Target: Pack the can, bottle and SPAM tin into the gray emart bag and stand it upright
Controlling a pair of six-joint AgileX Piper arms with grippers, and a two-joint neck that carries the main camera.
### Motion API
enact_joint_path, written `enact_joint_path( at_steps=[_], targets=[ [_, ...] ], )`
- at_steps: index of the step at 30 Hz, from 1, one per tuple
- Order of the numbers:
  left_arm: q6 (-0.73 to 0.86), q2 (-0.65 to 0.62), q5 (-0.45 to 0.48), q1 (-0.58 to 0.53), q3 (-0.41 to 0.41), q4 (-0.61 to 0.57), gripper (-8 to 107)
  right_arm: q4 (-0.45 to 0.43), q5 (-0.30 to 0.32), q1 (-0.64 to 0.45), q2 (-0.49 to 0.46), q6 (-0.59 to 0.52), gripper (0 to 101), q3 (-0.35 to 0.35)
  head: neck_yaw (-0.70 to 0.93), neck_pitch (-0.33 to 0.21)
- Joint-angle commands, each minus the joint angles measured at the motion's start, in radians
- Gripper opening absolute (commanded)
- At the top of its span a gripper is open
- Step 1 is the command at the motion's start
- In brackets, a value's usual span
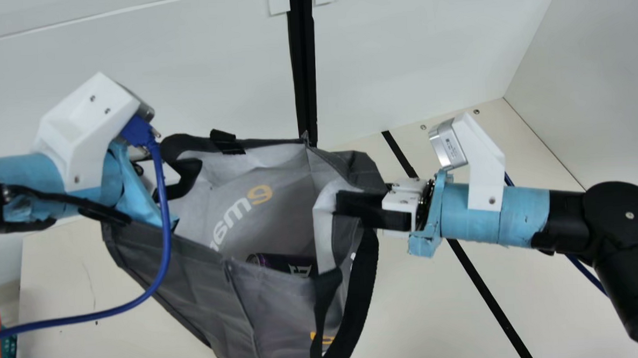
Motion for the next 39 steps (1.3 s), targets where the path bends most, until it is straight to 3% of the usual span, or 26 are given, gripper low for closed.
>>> enact_joint_path(
  at_steps=[1, 9, 19, 39],
  targets=[
    [-0.003, 0.025, 0.0, 0.01, -0.031, 0.001, -8, 0.006, -0.001, -0.008, 0.025, -0.049, 0, -0.008, -0.002, -0.023],
    [-0.022, 0.103, 0.0, 0.035, -0.115, 0.016, -8, 0.025, -0.001, -0.033, 0.103, -0.149, 0, -0.027, -0.002, -0.023],
    [-0.067, 0.149, 0.0, 0.035, -0.157, 0.049, -8, 0.012, -0.001, -0.022, 0.157, -0.201, 0, -0.034, -0.002, -0.023],
    [-0.152, 0.173, 0.0, -0.021, -0.221, 0.116, -8, 0.048, -0.001, 0.105, 0.111, -0.148, 0, -0.007, -0.002, -0.023]
  ],
)
